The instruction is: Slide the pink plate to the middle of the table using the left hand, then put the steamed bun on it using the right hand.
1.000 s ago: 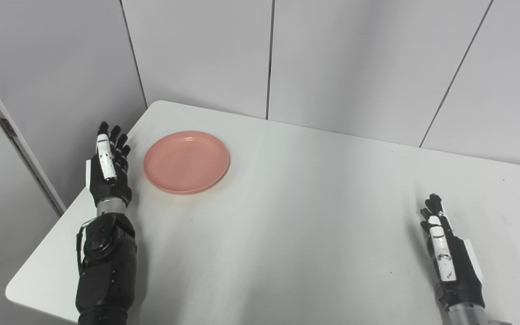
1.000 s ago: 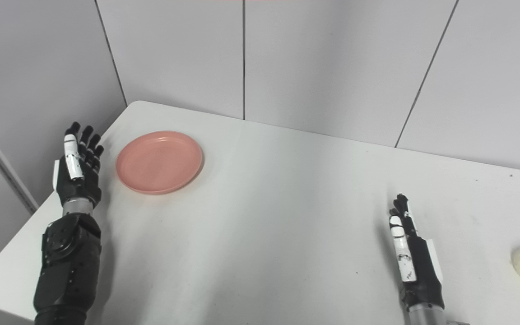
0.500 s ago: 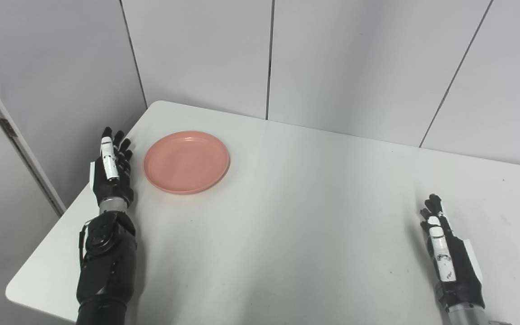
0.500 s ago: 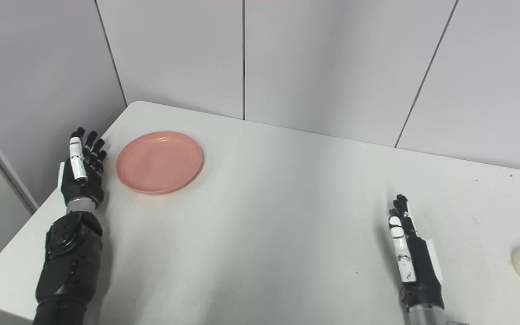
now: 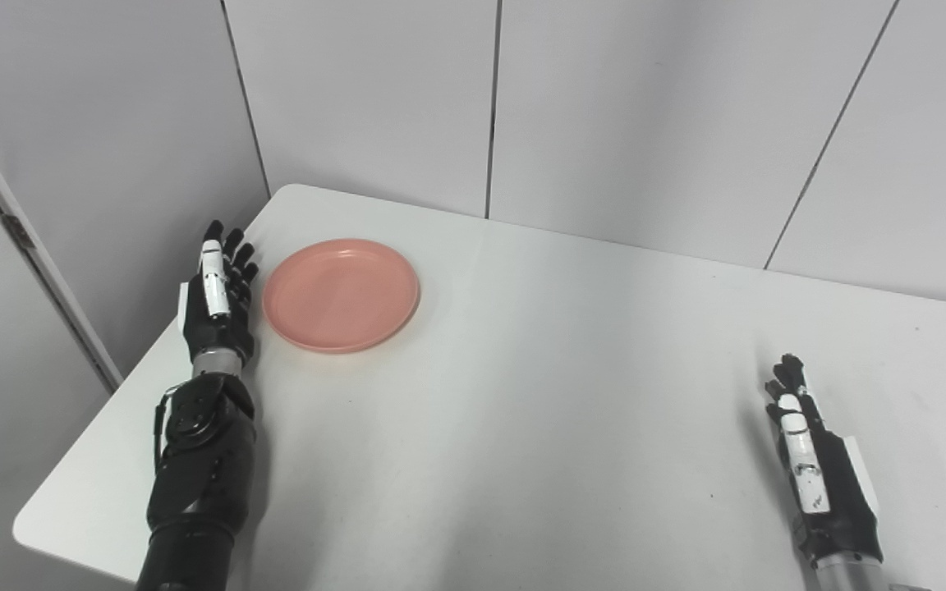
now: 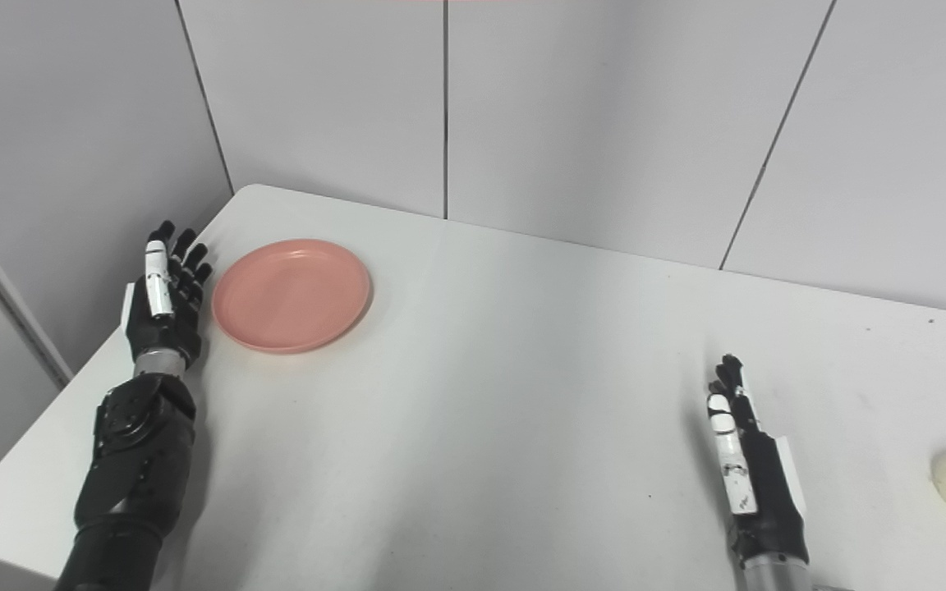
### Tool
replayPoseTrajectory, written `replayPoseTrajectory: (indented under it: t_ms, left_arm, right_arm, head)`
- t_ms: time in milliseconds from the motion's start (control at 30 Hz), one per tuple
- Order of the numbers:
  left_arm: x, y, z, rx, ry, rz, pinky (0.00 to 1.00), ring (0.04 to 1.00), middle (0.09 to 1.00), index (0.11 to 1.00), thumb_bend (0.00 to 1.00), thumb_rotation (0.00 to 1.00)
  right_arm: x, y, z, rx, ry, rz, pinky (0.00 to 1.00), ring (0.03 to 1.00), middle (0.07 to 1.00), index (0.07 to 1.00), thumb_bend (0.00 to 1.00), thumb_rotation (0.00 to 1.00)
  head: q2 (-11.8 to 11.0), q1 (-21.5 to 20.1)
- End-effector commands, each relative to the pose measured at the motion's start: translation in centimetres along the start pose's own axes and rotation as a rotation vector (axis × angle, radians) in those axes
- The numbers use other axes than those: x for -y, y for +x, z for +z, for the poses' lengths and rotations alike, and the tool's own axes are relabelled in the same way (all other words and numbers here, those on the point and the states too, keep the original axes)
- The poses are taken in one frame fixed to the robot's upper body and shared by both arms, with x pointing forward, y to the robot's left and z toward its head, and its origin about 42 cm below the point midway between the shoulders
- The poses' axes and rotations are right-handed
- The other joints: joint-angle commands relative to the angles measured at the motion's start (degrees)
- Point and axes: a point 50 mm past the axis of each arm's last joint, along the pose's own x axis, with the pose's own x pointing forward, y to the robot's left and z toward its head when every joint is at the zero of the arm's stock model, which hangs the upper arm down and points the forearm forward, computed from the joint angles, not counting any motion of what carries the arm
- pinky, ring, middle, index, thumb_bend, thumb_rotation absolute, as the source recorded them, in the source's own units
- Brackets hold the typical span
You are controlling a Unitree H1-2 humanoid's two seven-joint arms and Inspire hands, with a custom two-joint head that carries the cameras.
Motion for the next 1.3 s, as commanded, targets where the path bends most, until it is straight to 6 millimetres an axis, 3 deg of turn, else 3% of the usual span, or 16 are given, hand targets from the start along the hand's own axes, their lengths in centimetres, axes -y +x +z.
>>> replayPoseTrajectory:
  t_ms: [0,600,967,1267]
  left_arm:
    - [1.0,-1.0,-2.5,-0.113,-0.018,-0.01,0.93,0.928,0.94,0.942,0.4,1.0]
    - [5.5,-2.5,-4.7,-0.227,0.079,-0.209,0.92,0.91,0.919,0.922,0.39,1.0]
    - [8.8,-5.2,-5.2,-0.27,0.077,-0.364,0.96,0.914,0.917,0.92,0.41,1.0]
    - [12.0,-8.4,-5.2,-0.288,0.064,-0.507,0.94,0.928,0.928,0.925,0.39,1.0]
  right_arm:
    - [-0.1,-0.5,-0.3,-0.007,0.0,-0.007,1.0,0.978,0.992,1.0,0.17,1.0]
    - [-0.9,-0.5,-0.2,-0.006,0.002,0.002,1.0,0.98,0.992,1.0,0.16,1.0]
    - [-2.0,-0.8,0.1,-0.012,-0.005,-0.008,0.98,0.956,0.973,0.992,0.14,1.0]
    - [-2.7,-0.8,-0.2,-0.011,-0.033,0.001,0.97,0.951,0.971,0.987,0.14,1.0]
  head:
    - [0.1,-0.1]
    - [0.4,-2.9]
    - [1.3,-7.1]
    - [1.7,-10.1]
